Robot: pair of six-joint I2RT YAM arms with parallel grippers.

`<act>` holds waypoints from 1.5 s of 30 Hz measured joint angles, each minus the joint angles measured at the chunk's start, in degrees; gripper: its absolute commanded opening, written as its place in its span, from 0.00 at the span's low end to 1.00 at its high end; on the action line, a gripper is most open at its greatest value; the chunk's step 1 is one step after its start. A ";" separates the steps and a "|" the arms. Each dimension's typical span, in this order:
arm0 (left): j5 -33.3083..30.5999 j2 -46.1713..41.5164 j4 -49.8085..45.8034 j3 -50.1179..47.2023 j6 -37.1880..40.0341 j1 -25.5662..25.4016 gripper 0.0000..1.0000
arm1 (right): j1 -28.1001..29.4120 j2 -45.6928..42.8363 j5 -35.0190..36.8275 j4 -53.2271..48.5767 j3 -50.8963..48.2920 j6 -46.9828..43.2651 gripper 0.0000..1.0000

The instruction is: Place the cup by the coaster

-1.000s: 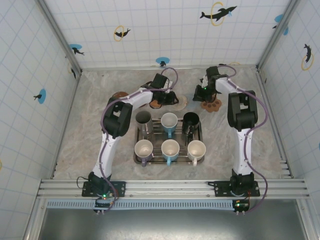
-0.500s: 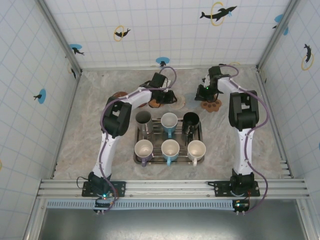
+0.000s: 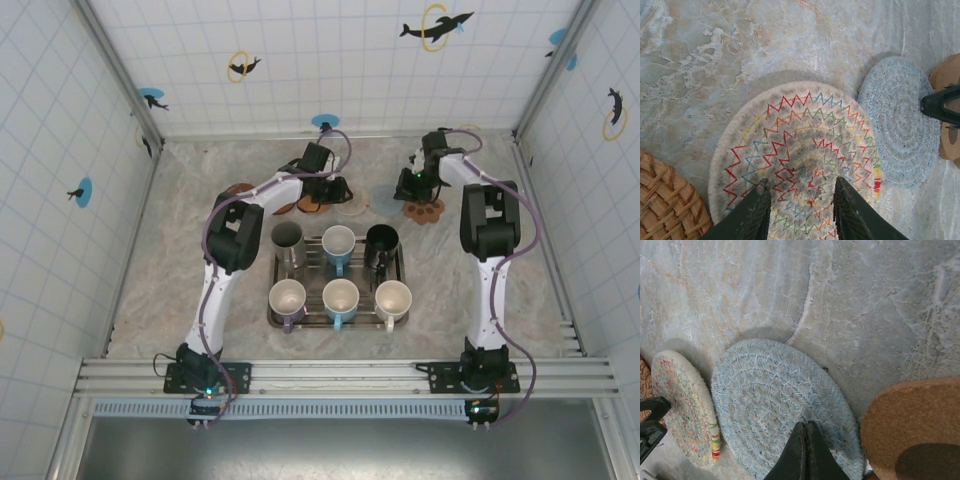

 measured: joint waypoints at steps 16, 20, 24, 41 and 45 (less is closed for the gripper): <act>-1.33 0.52 -1.73 1.73 0.20 0.11 0.38 | -1.27 0.35 0.79 -1.97 1.38 -0.50 0.00; -1.73 0.66 -1.90 2.12 0.22 0.26 0.40 | -1.38 0.61 0.96 -2.86 2.12 -0.59 0.00; -1.60 0.66 -1.79 2.14 0.17 0.39 0.41 | -1.29 0.90 1.03 -3.56 2.80 -0.52 0.00; 1.01 0.66 0.90 2.12 -0.02 0.37 0.44 | 1.07 3.50 0.61 -4.70 6.97 0.15 0.00; 1.09 0.63 1.44 2.12 -0.04 0.37 0.44 | 1.07 3.50 0.59 -4.90 6.97 0.11 0.00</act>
